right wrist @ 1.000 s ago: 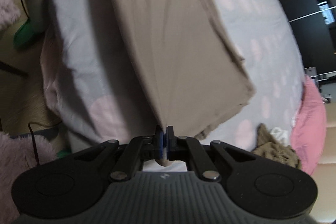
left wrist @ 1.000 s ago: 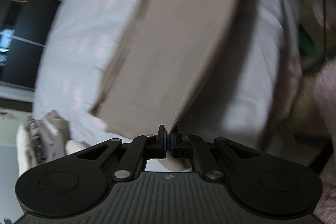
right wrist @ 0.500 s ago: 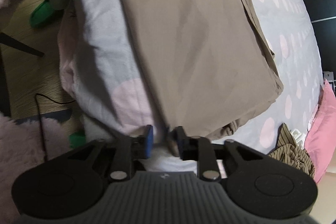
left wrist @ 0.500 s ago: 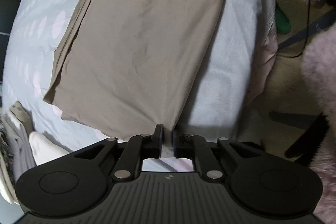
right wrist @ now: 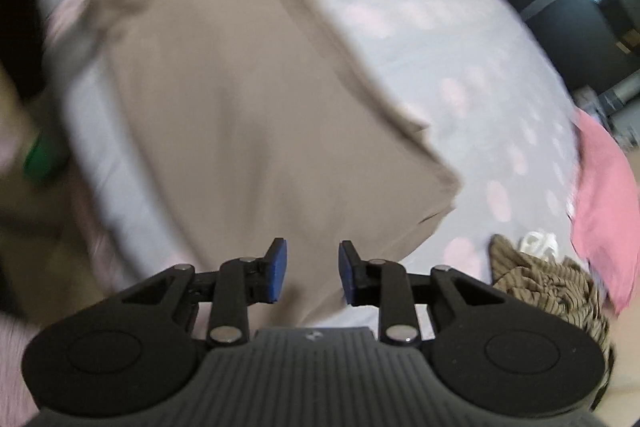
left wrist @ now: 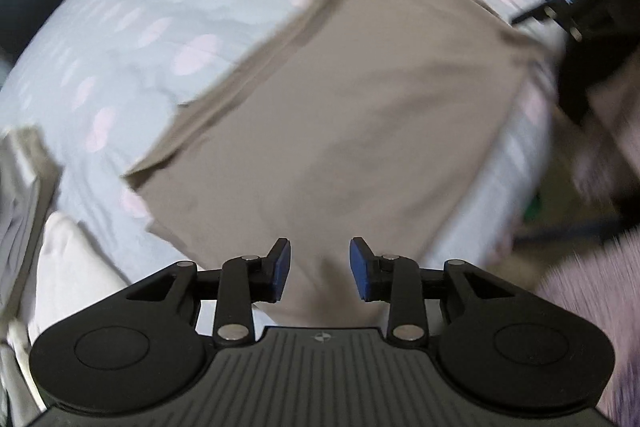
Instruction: Fold clothes
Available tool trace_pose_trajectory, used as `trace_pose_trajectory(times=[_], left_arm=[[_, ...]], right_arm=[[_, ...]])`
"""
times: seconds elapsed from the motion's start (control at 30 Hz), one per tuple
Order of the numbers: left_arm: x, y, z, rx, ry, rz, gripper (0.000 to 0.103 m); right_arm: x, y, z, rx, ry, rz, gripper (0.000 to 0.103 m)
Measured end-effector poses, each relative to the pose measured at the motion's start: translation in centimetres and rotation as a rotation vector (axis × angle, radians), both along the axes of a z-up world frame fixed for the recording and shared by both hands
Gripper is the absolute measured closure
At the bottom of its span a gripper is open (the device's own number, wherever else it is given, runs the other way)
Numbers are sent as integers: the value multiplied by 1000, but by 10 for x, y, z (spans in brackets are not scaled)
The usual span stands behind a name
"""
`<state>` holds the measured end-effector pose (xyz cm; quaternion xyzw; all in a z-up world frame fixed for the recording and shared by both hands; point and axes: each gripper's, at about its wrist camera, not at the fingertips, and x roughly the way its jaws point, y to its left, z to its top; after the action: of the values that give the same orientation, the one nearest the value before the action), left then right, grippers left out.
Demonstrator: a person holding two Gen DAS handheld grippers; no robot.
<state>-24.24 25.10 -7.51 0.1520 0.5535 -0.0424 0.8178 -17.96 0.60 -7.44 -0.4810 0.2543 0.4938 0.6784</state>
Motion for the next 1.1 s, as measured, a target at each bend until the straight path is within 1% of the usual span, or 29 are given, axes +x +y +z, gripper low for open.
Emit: trace_pose_trajectory(times=[0.07, 0.13, 0.2, 0.27, 0.37, 0.43, 0.5, 0.57, 0.67, 0.73, 0.77, 0.9, 1.0, 1.1], left_arm=[[11, 6, 2, -23, -34, 84, 72], [25, 10, 0, -44, -68, 136, 72], [39, 14, -2, -66, -103, 188, 72], [52, 18, -4, -90, -137, 240, 73], [66, 18, -9, -152, -176, 321, 73], [77, 22, -17, -215, -193, 383, 73], [85, 21, -25, -232, -210, 425, 73], [91, 19, -35, -222, -210, 443, 73], [96, 19, -49, -208, -198, 457, 74], [98, 22, -53, -220, -219, 462, 74], [98, 24, -53, -227, -233, 465, 74], [107, 32, -54, -250, -280, 502, 74], [113, 37, -54, -269, -308, 528, 74], [118, 41, -55, -282, -338, 549, 74]], right_arm=[[15, 12, 2, 76, 28, -70, 85], [11, 15, -4, 129, 41, -118, 86], [21, 25, -11, 177, 48, -153, 88], [31, 36, -22, 226, 73, -207, 89], [44, 54, -27, 292, 118, -293, 91], [49, 64, -31, 324, 139, -349, 94], [53, 74, -39, 348, 178, -391, 94], [57, 83, -47, 363, 220, -423, 94], [61, 93, -62, 354, 258, -424, 94], [64, 97, -69, 342, 271, -424, 94], [66, 98, -72, 354, 273, -424, 94], [71, 103, -75, 406, 280, -416, 92], [78, 106, -75, 425, 325, -443, 92], [91, 108, -71, 452, 396, -497, 91]])
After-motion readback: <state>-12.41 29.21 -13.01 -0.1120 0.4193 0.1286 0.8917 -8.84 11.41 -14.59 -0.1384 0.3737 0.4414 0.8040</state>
